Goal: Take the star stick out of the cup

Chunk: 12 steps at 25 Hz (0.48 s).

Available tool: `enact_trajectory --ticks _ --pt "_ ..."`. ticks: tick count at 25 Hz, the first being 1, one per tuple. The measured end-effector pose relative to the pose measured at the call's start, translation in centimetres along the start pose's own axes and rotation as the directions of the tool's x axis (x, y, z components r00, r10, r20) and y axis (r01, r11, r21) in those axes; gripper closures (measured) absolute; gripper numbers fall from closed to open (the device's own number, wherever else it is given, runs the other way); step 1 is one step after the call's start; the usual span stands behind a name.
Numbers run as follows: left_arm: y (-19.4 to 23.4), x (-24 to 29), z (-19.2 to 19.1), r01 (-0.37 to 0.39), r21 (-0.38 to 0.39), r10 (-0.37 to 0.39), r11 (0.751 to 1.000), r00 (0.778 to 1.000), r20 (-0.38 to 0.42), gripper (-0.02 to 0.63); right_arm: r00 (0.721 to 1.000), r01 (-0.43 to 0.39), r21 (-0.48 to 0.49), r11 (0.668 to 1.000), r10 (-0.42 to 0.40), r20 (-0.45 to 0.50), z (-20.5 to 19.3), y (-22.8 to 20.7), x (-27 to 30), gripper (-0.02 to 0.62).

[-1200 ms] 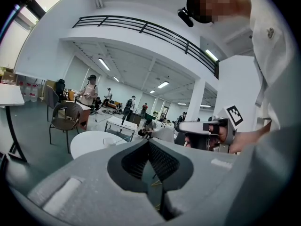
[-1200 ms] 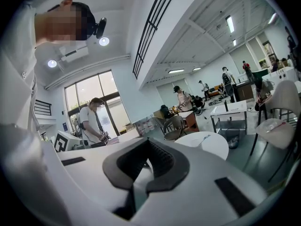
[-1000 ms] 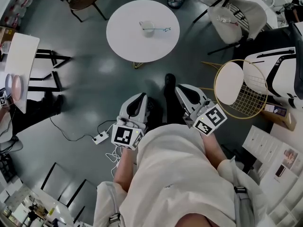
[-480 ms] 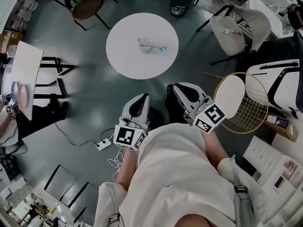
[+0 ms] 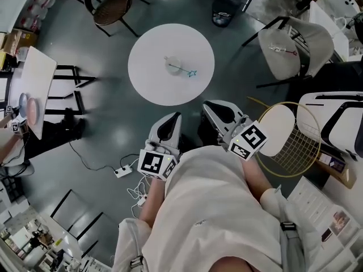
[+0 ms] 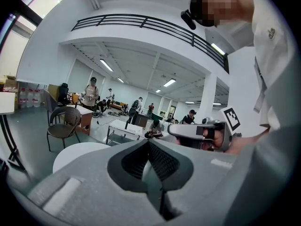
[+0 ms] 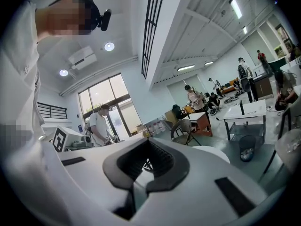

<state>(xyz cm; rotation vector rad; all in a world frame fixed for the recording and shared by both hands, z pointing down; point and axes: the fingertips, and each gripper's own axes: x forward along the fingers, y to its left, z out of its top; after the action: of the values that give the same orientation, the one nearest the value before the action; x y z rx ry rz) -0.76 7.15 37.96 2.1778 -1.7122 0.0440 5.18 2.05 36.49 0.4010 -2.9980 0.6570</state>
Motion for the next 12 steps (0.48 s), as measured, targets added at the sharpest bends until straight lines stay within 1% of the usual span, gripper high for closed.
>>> enact_trajectory --ticks 4,8,12 --pt "-0.8 2.0 0.1 -0.036 -0.018 0.036 0.999 0.999 0.001 0.6 1.0 -0.026 0.005 1.0 0.026 -0.016 0.8 -2.4 -0.4 0.588" --pt "-0.2 3.0 0.3 -0.105 -0.054 0.105 0.993 0.994 0.002 0.6 0.999 -0.044 0.016 0.999 0.044 -0.026 1.3 -4.5 -0.5 0.588" --pt "-0.3 3.5 0.2 -0.113 -0.036 0.112 0.993 0.993 -0.029 0.6 0.999 -0.044 0.04 0.998 0.044 -0.011 1.7 -5.8 -0.6 0.588"
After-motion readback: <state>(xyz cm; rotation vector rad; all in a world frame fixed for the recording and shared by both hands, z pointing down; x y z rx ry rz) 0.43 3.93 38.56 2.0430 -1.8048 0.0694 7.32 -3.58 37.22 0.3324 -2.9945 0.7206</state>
